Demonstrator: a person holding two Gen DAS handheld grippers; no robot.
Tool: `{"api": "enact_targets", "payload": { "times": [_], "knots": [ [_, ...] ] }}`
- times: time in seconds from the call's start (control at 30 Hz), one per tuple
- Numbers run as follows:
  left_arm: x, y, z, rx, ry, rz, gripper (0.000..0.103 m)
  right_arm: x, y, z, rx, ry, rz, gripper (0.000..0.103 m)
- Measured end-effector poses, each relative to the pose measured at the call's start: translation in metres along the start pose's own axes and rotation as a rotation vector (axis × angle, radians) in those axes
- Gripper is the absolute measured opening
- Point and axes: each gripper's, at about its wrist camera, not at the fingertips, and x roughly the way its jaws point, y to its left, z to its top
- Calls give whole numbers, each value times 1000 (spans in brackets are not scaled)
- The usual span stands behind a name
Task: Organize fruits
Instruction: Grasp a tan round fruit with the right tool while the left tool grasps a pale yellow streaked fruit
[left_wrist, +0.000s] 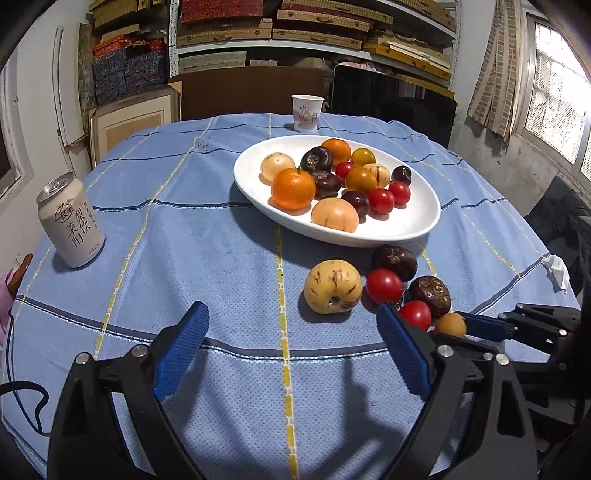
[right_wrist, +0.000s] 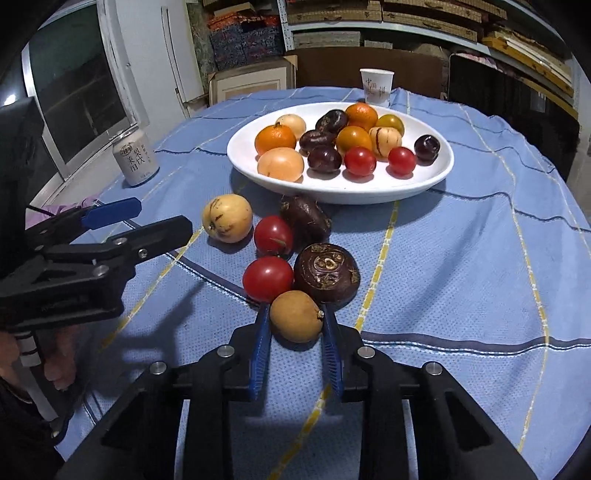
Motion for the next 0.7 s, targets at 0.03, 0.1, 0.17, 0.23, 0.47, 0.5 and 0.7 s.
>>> {"api": "enact_targets", "payload": {
  "times": [0.03,0.1,0.17,0.23,0.47,0.5,0.7],
  "knots": [
    [1,-1,1,0,4,-1,90,-4,0,-2,0,-7,16,28],
    [4,-4,5,13,7,17,90,-14,-6,-5,19,-37,81,28],
    [8,-9,10,35,10,41,90,-24,-13,-8,51,-81,127,28],
    [16,-14,13,60,21,72,90,-29,-22,-10,93,-107,147,28],
    [35,-21,17,82,62,84,85,-39,-16,-13,68,-146,121,28],
    [38,-23,17,89,65,87,85,-39,-15,-12,64,-145,119,28],
    [53,-25,16,88,109,51,63,-43,-12,-13,42,-163,107,28]
  ]
}}
